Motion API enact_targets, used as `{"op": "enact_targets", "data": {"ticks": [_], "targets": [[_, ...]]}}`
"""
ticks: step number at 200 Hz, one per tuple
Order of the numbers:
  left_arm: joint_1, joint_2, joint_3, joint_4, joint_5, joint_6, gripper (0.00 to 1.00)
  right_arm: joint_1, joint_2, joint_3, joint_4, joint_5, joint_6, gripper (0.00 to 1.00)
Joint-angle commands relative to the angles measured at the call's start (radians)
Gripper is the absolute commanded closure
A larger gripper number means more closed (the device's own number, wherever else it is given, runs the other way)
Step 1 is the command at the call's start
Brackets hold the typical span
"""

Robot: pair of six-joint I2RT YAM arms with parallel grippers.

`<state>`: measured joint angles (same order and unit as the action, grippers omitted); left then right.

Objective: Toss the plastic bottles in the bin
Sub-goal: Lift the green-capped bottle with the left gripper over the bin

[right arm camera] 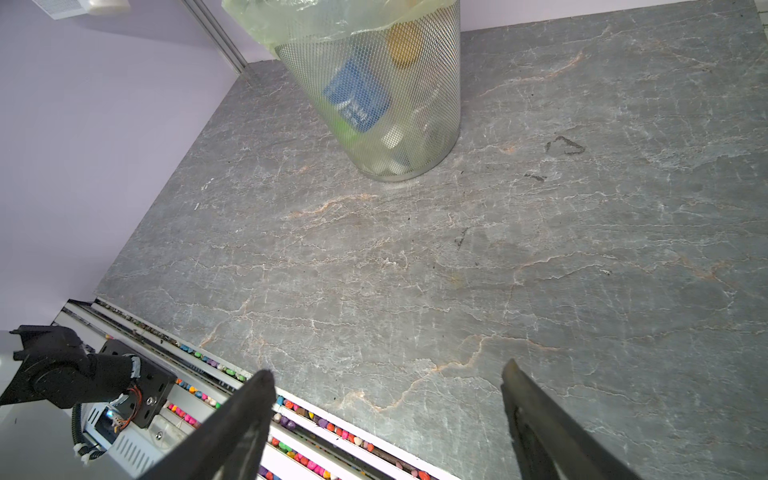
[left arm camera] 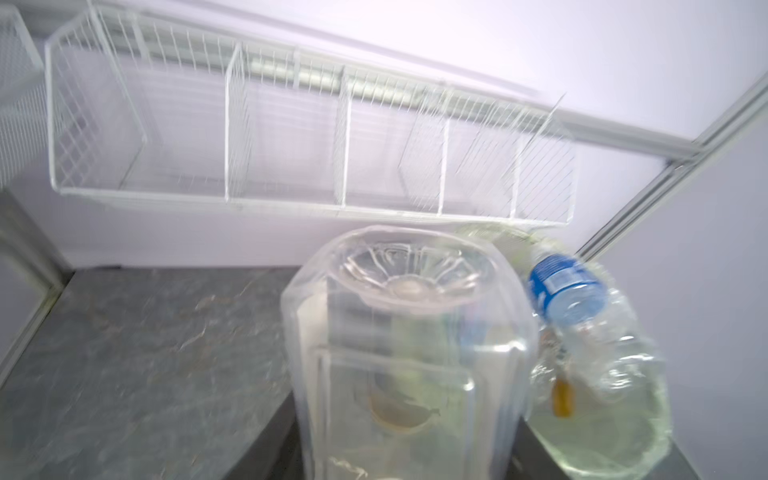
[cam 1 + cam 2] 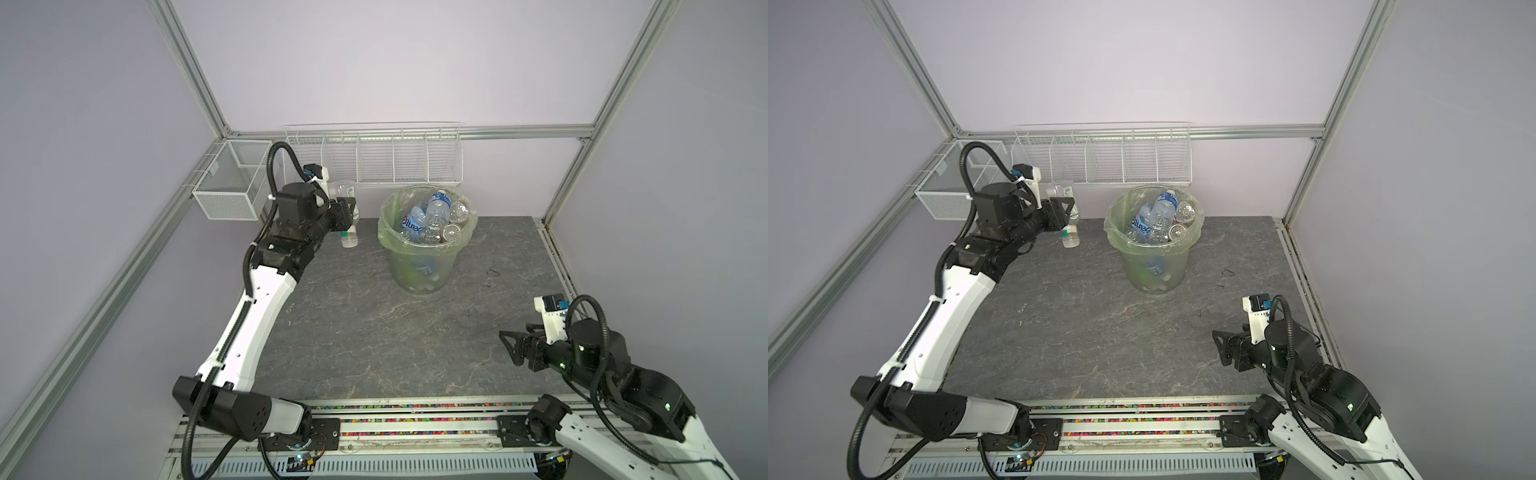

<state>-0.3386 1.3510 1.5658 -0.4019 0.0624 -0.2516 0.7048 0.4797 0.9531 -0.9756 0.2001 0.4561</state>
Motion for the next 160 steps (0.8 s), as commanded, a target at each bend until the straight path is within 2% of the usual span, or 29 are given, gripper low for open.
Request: {"op": "enact_targets", "data": {"ticks": [1, 37, 94, 119, 160], "targets": [[-0.013, -0.077, -0.09, 0.27, 0.034, -0.062, 0.71, 0.001, -0.013, -0.014, 0.001, -0.017, 0.024, 0.12], [-0.043, -0.179, -0.169, 0.491, 0.065, -0.111, 0.71, -0.001, -0.023, -0.026, 0.008, -0.027, 0.036, 0.12], [-0.112, -0.29, -0.23, 0.669, 0.015, -0.099, 0.71, 0.0, -0.032, -0.042, 0.01, -0.033, 0.052, 0.12], [-0.143, -0.3, -0.255, 0.731, -0.032, -0.08, 0.71, 0.001, -0.036, -0.045, 0.011, -0.038, 0.058, 0.12], [-0.151, -0.244, -0.219, 0.739, -0.03, -0.077, 0.71, 0.0, -0.044, -0.042, 0.007, -0.038, 0.061, 0.12]]}}
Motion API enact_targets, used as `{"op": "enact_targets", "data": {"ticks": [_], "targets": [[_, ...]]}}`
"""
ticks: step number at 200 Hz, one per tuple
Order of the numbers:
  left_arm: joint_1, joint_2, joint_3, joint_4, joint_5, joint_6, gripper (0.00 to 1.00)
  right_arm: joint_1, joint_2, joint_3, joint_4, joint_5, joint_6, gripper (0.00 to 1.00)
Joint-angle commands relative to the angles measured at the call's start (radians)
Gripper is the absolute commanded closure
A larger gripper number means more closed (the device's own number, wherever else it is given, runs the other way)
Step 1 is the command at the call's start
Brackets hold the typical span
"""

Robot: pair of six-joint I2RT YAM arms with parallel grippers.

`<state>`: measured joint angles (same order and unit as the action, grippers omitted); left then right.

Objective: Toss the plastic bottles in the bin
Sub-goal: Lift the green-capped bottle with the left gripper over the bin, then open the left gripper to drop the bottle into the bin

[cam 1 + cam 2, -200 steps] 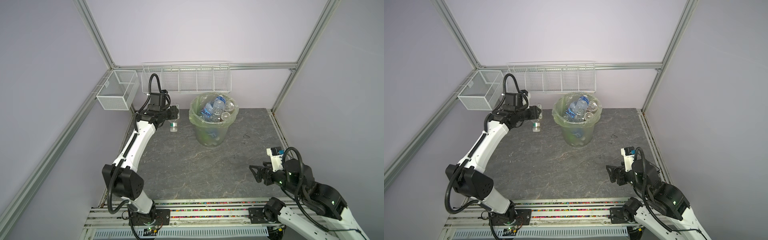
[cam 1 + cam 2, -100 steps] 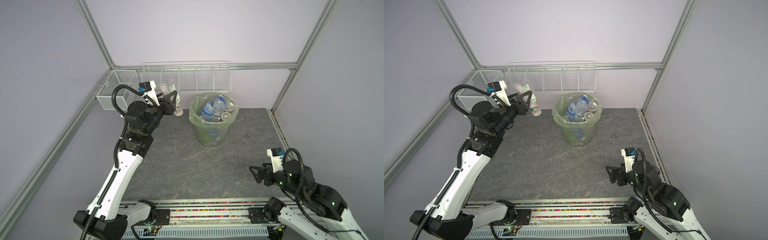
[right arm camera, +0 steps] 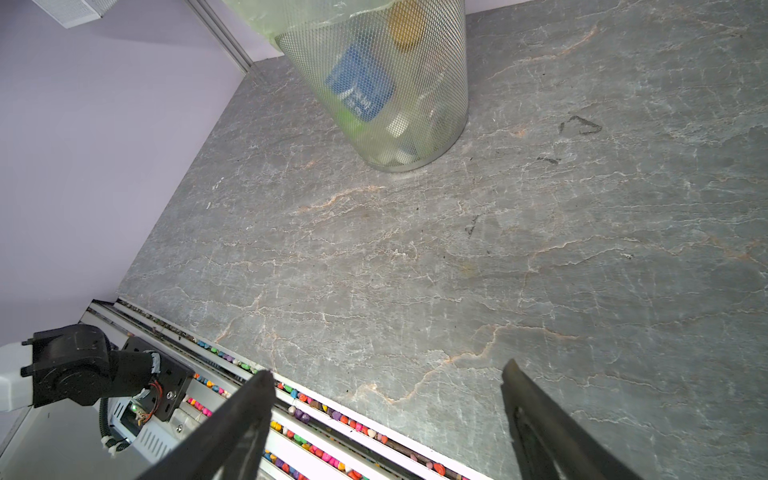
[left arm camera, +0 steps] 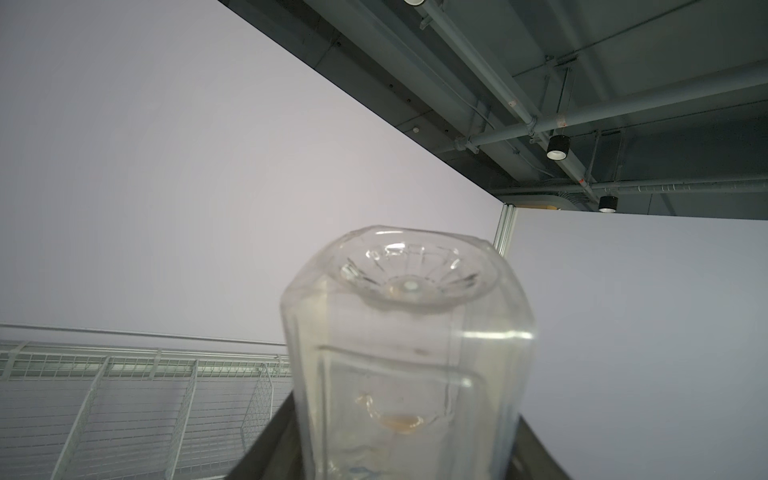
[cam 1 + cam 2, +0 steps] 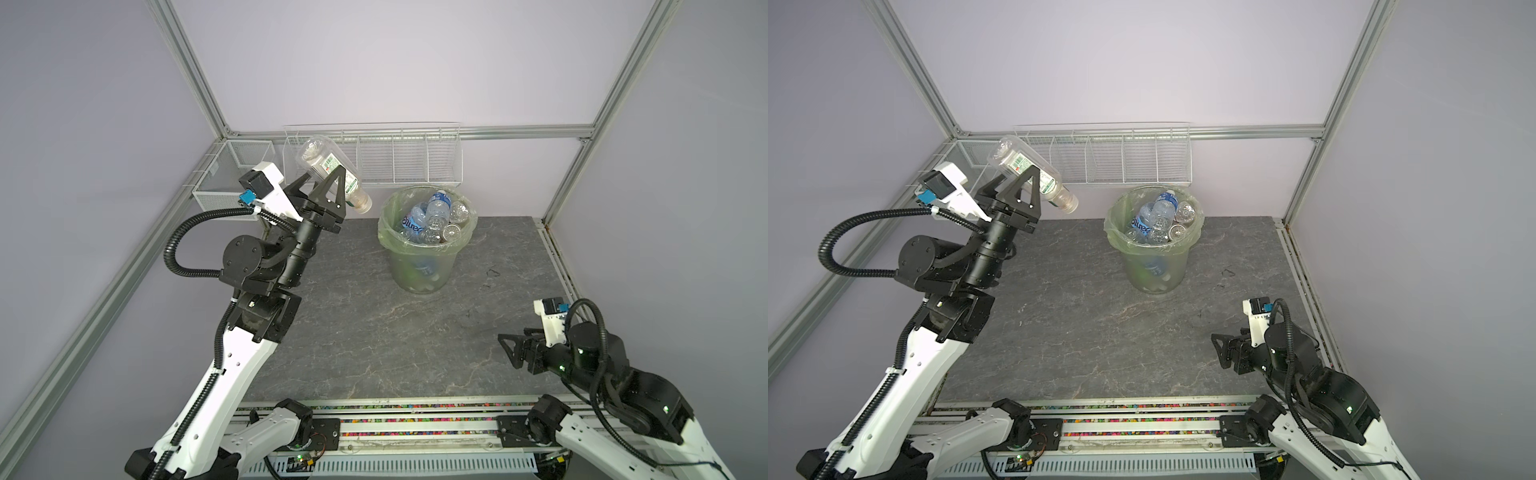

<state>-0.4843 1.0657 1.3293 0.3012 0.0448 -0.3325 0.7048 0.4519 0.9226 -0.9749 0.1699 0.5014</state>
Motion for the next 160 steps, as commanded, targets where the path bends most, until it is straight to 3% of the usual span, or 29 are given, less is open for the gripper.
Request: {"op": "enact_targets", "data": {"ticks": [1, 84, 126, 135, 150, 160], "targets": [[-0.005, 0.045, 0.019, 0.036, -0.012, 0.005, 0.71, 0.0, -0.017, -0.011, 0.006, -0.007, 0.015, 0.12], [-0.059, 0.234, 0.101, 0.078, -0.026, 0.03, 0.71, -0.001, -0.016, -0.001, -0.001, 0.0, 0.011, 0.12], [-0.091, 0.387, 0.165, -0.039, -0.051, 0.114, 0.68, 0.0, -0.009, 0.008, 0.003, 0.003, 0.003, 0.12], [-0.091, 0.425, 0.175, -0.08, -0.056, 0.131, 0.56, 0.0, -0.006, 0.011, 0.006, 0.002, 0.002, 0.12], [-0.091, 0.475, 0.219, -0.2, -0.022, 0.177, 0.2, 0.001, -0.004, 0.018, 0.003, -0.001, -0.004, 0.12], [-0.091, 0.49, 0.254, -0.281, 0.017, 0.185, 0.08, -0.001, -0.004, 0.021, -0.002, 0.002, -0.01, 0.12]]}}
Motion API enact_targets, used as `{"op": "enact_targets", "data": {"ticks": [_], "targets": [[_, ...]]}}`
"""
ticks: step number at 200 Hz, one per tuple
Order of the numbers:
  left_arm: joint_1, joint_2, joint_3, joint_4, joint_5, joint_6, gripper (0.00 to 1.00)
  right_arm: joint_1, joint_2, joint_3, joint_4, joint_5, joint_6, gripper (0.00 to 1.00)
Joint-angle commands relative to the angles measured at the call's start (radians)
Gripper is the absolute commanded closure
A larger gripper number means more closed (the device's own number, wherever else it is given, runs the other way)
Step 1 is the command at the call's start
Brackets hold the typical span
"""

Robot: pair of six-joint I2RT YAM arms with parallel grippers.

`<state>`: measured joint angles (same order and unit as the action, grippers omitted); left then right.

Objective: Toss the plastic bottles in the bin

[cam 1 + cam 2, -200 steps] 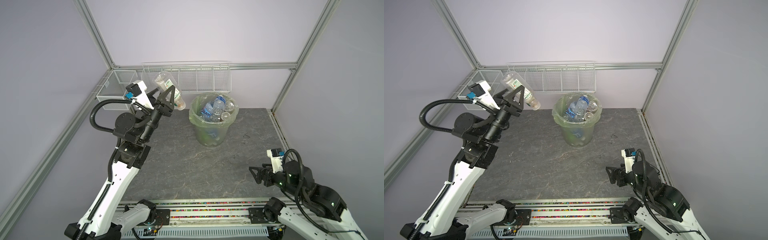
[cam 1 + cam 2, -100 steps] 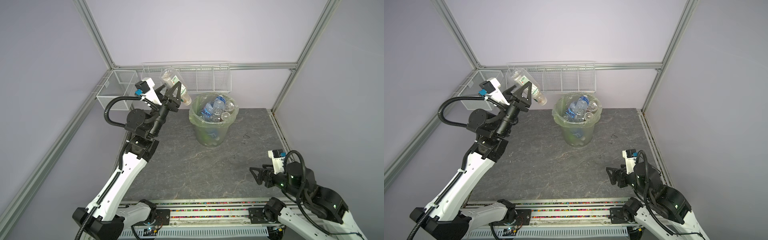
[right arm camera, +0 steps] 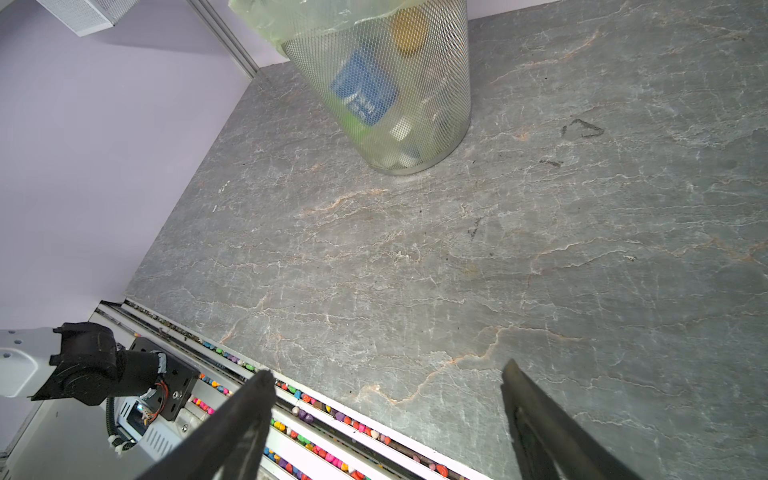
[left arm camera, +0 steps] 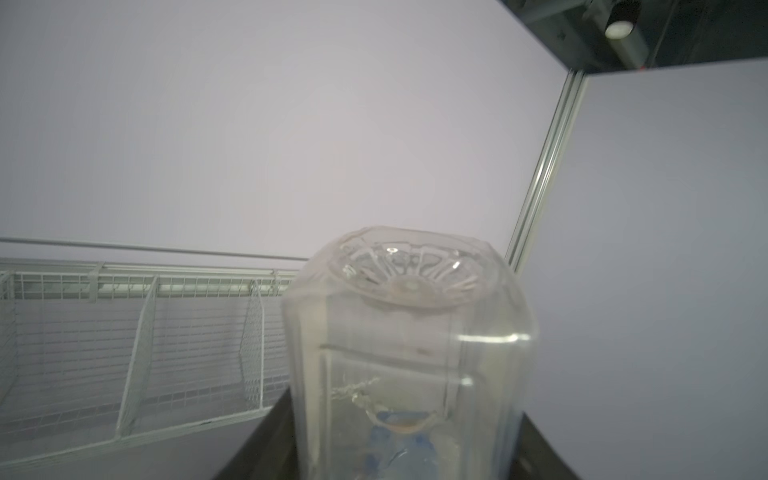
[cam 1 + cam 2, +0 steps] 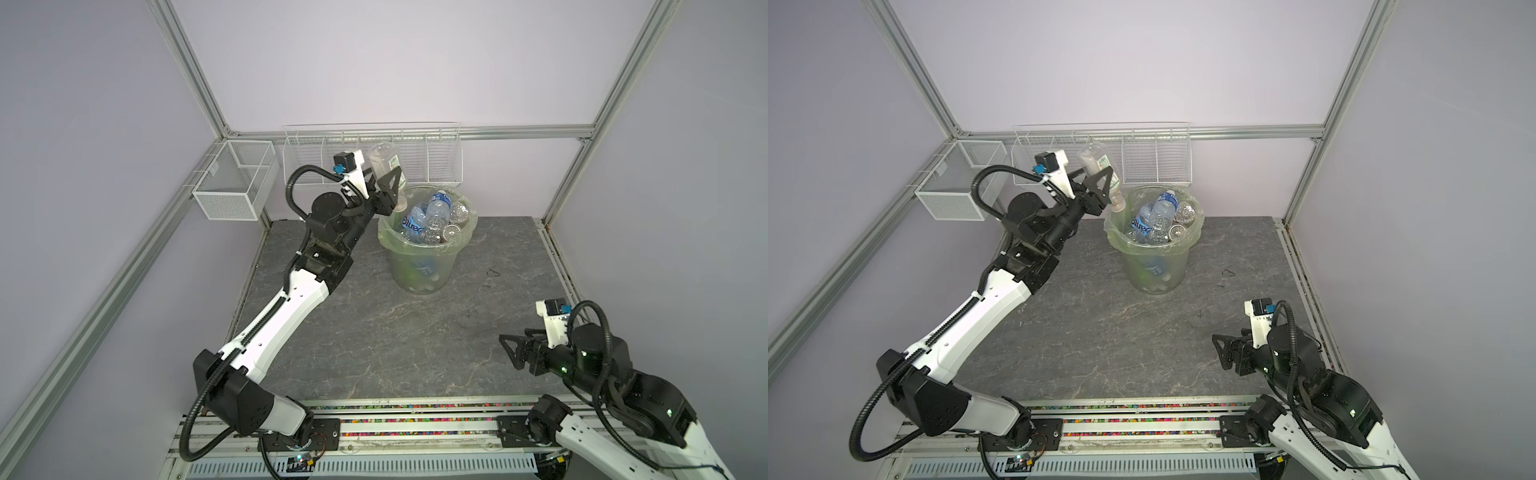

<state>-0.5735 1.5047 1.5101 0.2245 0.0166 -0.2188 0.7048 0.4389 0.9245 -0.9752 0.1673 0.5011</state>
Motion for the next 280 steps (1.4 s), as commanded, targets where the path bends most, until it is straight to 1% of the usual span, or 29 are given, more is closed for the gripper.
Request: {"op": "enact_targets", "data": {"ticks": [1, 8, 12, 38, 59, 92, 132, 158, 188, 230, 233, 240, 263, 280], "targets": [[-0.002, 0.051, 0.076, -0.21, 0.05, 0.071, 0.07, -0.001, 0.009, 0.019, -0.003, 0.005, -0.01, 0.12], [-0.002, 0.047, 0.091, -0.235, 0.068, 0.073, 0.0, 0.001, 0.008, 0.019, -0.005, 0.009, -0.013, 0.12], [-0.004, 0.039, 0.096, -0.245, 0.068, 0.073, 0.01, -0.001, 0.006, 0.019, -0.005, 0.012, -0.014, 0.12], [-0.003, -0.04, 0.113, -0.247, 0.056, 0.079, 0.01, 0.0, 0.006, 0.013, 0.001, 0.006, -0.015, 0.12], [-0.003, -0.109, 0.096, -0.22, 0.043, 0.071, 0.01, -0.001, 0.011, 0.004, 0.01, -0.004, -0.005, 0.12], [-0.005, -0.172, 0.071, -0.215, 0.039, 0.049, 0.01, 0.0, 0.008, -0.008, 0.01, -0.016, 0.01, 0.12], [-0.003, -0.273, -0.014, -0.204, 0.025, 0.025, 0.01, 0.0, -0.017, 0.001, -0.006, 0.0, 0.014, 0.12], [-0.005, -0.356, -0.096, -0.204, 0.015, 0.018, 0.0, 0.0, -0.023, -0.002, -0.011, 0.007, 0.015, 0.12], [-0.005, -0.454, -0.196, -0.236, -0.031, 0.033, 0.0, 0.0, -0.007, -0.003, 0.001, 0.013, 0.012, 0.12], [-0.005, -0.56, -0.312, -0.308, -0.115, 0.081, 0.0, 0.002, 0.014, 0.013, 0.01, 0.093, -0.018, 0.12], [-0.005, -0.565, -0.319, -0.314, -0.121, 0.085, 0.0, 0.0, 0.015, 0.015, 0.038, 0.1, -0.02, 0.12], [-0.006, -0.579, -0.333, -0.329, -0.134, 0.093, 0.0, 0.0, 0.018, 0.016, 0.045, 0.117, -0.026, 0.12], [-0.005, -0.617, -0.384, -0.363, -0.194, 0.112, 0.0, 0.0, 0.027, 0.023, 0.065, 0.174, -0.05, 0.12], [-0.005, -0.638, -0.421, -0.386, -0.248, 0.118, 0.0, 0.0, 0.033, 0.024, 0.086, 0.193, -0.08, 0.12]]}}
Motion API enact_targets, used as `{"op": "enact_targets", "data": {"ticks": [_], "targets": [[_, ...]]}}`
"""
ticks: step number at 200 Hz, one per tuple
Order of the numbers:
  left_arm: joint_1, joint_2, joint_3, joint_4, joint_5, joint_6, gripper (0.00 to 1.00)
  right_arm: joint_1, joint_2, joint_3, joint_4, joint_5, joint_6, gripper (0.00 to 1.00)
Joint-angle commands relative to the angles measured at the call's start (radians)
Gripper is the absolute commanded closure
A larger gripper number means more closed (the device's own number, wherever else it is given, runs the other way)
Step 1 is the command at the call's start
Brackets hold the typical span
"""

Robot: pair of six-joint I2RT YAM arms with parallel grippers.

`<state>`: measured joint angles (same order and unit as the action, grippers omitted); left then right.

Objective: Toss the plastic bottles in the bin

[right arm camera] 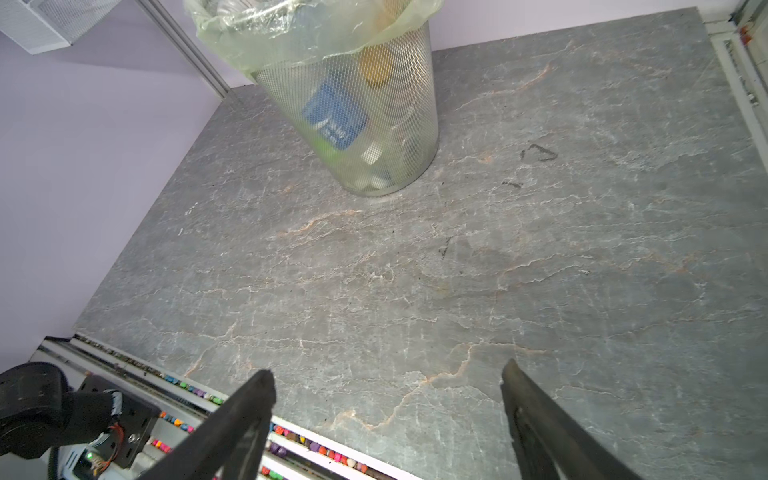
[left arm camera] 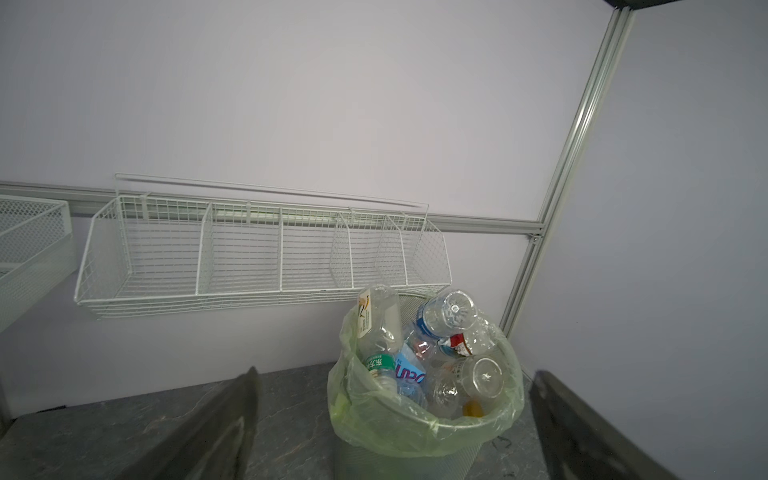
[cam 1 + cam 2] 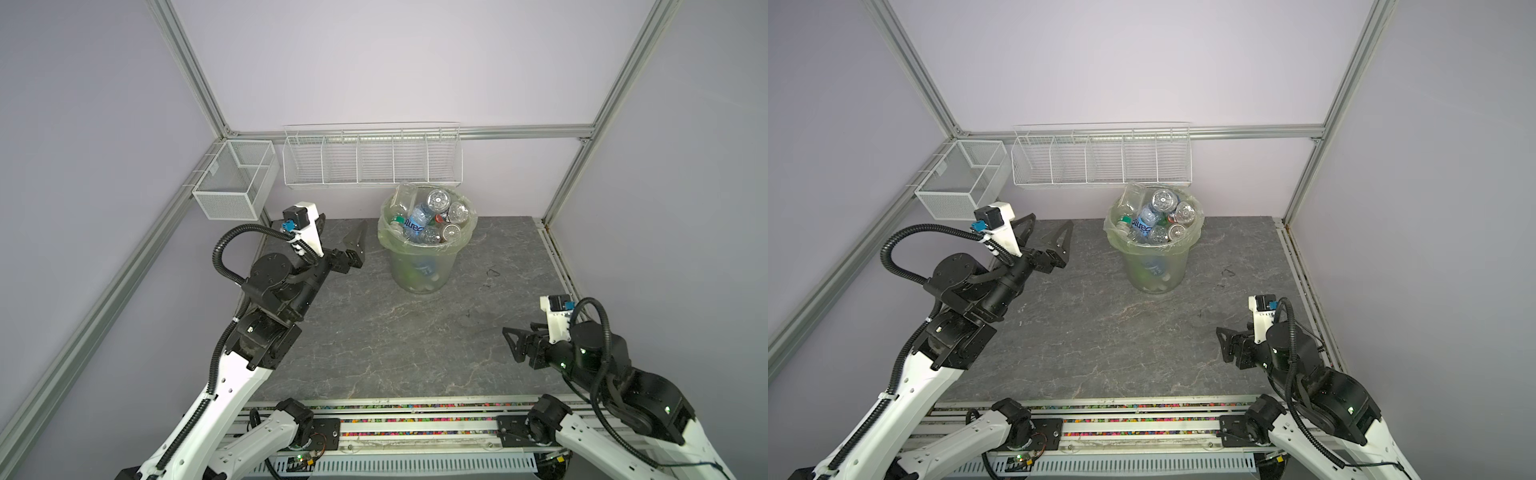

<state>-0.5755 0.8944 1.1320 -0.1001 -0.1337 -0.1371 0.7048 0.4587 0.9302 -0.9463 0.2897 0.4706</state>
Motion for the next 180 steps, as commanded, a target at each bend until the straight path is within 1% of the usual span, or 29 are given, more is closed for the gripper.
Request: {"op": "enact_targets", "data": {"ticks": [1, 35, 89, 180], "targets": [[-0.003, -0.029, -0.045, -0.062, -0.101, 0.036, 0.0, 0.0, 0.013, 0.018, 0.059, 0.073, -0.051, 0.12], [-0.003, -0.06, -0.105, -0.085, -0.159, 0.04, 0.0, 0.001, 0.015, 0.014, 0.1, 0.12, -0.089, 0.12], [-0.003, -0.096, -0.183, -0.1, -0.192, 0.032, 0.01, 0.0, 0.029, 0.008, 0.119, 0.156, -0.114, 0.12], [-0.004, -0.129, -0.262, -0.134, -0.251, 0.03, 0.01, 0.0, 0.055, -0.013, 0.155, 0.244, -0.166, 0.12]]}}
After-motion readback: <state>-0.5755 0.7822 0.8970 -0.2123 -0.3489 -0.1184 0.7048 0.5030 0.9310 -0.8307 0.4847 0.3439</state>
